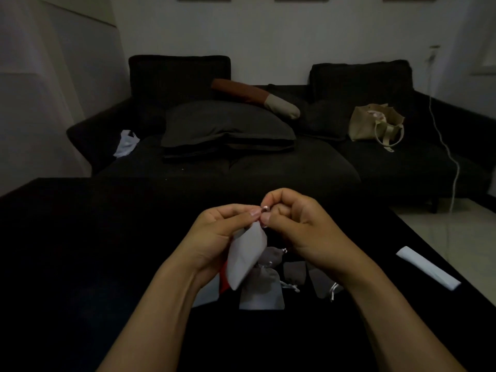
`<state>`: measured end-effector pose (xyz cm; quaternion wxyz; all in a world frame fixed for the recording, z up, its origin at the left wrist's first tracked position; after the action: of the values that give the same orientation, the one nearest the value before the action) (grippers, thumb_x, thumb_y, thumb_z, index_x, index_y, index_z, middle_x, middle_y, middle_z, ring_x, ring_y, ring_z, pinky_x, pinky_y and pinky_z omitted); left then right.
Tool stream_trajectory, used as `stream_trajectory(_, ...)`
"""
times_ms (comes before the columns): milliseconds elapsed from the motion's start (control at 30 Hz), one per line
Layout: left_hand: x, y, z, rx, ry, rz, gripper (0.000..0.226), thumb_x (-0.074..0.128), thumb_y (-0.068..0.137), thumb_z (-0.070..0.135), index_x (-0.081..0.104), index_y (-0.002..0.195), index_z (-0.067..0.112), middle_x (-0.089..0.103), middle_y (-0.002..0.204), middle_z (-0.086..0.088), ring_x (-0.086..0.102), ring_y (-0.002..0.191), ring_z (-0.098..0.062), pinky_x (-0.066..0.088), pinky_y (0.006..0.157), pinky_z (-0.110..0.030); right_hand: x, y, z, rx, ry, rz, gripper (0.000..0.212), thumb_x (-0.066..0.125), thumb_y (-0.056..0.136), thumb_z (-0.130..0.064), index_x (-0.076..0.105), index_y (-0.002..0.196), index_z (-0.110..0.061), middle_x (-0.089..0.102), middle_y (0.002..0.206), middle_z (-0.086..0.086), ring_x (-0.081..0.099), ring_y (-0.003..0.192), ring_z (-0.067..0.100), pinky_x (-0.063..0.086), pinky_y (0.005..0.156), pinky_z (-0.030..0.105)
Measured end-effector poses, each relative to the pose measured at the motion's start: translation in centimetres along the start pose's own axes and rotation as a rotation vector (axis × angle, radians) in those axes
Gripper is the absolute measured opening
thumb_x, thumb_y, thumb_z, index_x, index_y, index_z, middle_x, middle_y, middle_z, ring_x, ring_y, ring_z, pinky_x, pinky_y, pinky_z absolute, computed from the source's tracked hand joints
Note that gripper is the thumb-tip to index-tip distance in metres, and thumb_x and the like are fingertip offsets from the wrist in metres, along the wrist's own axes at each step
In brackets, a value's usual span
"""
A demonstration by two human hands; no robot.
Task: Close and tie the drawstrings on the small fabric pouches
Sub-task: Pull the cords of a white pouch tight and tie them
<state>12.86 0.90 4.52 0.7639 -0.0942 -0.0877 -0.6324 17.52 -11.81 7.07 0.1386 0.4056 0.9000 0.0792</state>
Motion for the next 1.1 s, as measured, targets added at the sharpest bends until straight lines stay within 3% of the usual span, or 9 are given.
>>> stream_trajectory(133, -0.2, -0.2, 0.0, -0.004, 0.102, -0.006, 0.015, 0.067, 0.081, 0.020, 0.080, 0.085, 0.014, 0.076, 0.090, -0.007, 0.069, 0.078, -0.011, 0.052, 0.067, -0.022, -0.7, -0.1, -0.3, -0.102, -0.107, 0.099, 0.008, 0.063, 0.091, -0.003, 0.068, 0.096, -0.007, 0.061, 0.069, 0.019, 0.059, 0.068, 0.022, 0.052, 0.070, 0.028)
stream_trajectory(200, -0.2, -0.2, -0.1, -0.024, 0.103, 0.006, 0.017, 0.064, 0.086, 0.020, 0.080, 0.089, 0.013, 0.075, 0.091, -0.008, 0.068, 0.079, -0.013, 0.052, 0.068, -0.025, -0.8, -0.2, -0.3, -0.106, -0.064, 0.153, 0.007, 0.063, 0.090, -0.001, 0.068, 0.095, -0.002, 0.070, 0.079, 0.020, 0.067, 0.074, 0.019, 0.055, 0.074, 0.027)
stream_trajectory(400, -0.1, 0.0, 0.0, 0.003, -0.046, 0.061, 0.017, 0.070, 0.071, 0.017, 0.080, 0.085, 0.014, 0.077, 0.094, -0.012, 0.073, 0.081, -0.017, 0.056, 0.067, -0.025, -0.4, 0.0, 0.3, 0.030, 0.112, 0.146, 0.011, 0.052, 0.097, -0.003, 0.061, 0.099, 0.001, 0.062, 0.056, -0.007, 0.049, 0.044, -0.002, 0.036, 0.043, 0.009)
stream_trajectory(600, -1.0, 0.2, 0.7, 0.077, -0.105, 0.152, 0.023, 0.069, 0.077, 0.001, 0.073, 0.098, 0.009, 0.077, 0.086, -0.010, 0.074, 0.074, -0.013, 0.056, 0.061, -0.019, -1.8, -0.3, -0.3, -0.024, -0.176, 0.165, 0.018, 0.064, 0.091, -0.003, 0.070, 0.107, -0.006, 0.068, 0.075, 0.011, 0.062, 0.056, -0.002, 0.047, 0.055, 0.011)
stream_trajectory(700, -1.3, 0.0, 1.3, 0.154, 0.018, 0.195, 0.020, 0.068, 0.083, -0.001, 0.071, 0.100, 0.010, 0.078, 0.085, -0.008, 0.074, 0.078, -0.011, 0.055, 0.063, -0.016, -2.7, -0.3, -0.2, -0.003, -0.441, 0.193, 0.011, 0.074, 0.084, -0.012, 0.078, 0.091, -0.021, 0.075, 0.078, -0.004, 0.069, 0.075, 0.000, 0.053, 0.069, 0.016)
stream_trajectory(833, -1.3, -0.2, 2.0, 0.382, 0.471, 0.268, 0.016, 0.076, 0.081, 0.005, 0.072, 0.092, 0.017, 0.074, 0.080, -0.002, 0.072, 0.075, -0.008, 0.054, 0.065, -0.018, -1.8, -0.4, -1.0, -0.030, -0.640, 0.155, 0.008, 0.072, 0.087, -0.020, 0.076, 0.088, -0.026, 0.072, 0.080, -0.010, 0.066, 0.078, -0.003, 0.053, 0.074, 0.019)
stream_trajectory(933, -0.4, -0.3, 1.8, 0.447, 0.691, 0.191, 0.018, 0.075, 0.083, 0.008, 0.071, 0.090, 0.024, 0.072, 0.082, 0.007, 0.070, 0.080, -0.004, 0.054, 0.068, -0.019, -0.2, 0.0, -2.0, -0.090, -0.795, 0.057, 0.013, 0.064, 0.093, -0.021, 0.074, 0.101, -0.025, 0.066, 0.095, -0.007, 0.062, 0.088, 0.007, 0.052, 0.081, 0.028)
stream_trajectory(1033, 0.2, -0.3, 1.4, 0.336, 0.670, 0.025, 0.020, 0.073, 0.084, 0.007, 0.068, 0.097, 0.022, 0.074, 0.083, 0.002, 0.072, 0.080, -0.008, 0.056, 0.071, -0.025, 0.4, 0.3, -2.2, -0.133, -0.918, 0.015, 0.011, 0.063, 0.093, -0.019, 0.071, 0.099, -0.021, 0.063, 0.098, -0.001, 0.060, 0.090, 0.016, 0.052, 0.083, 0.039)
stream_trajectory(1100, 0.2, -0.4, 1.2, 0.248, 0.616, -0.052, 0.025, 0.072, 0.084, 0.004, 0.065, 0.103, 0.020, 0.075, 0.085, -0.002, 0.072, 0.079, -0.010, 0.055, 0.069, -0.024, -0.1, 0.0, -1.9, -0.141, -0.865, 0.045, 0.008, 0.068, 0.090, -0.020, 0.074, 0.094, -0.024, 0.063, 0.093, -0.005, 0.061, 0.086, 0.011, 0.053, 0.080, 0.035)
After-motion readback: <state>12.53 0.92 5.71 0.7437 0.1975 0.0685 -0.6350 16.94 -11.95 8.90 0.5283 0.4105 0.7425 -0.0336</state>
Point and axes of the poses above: each hand's wrist, its own y-axis towards the middle knuckle, its own x-axis out of the palm, z = x × y, the point moved 6 cm from there along y, towards the middle knuckle
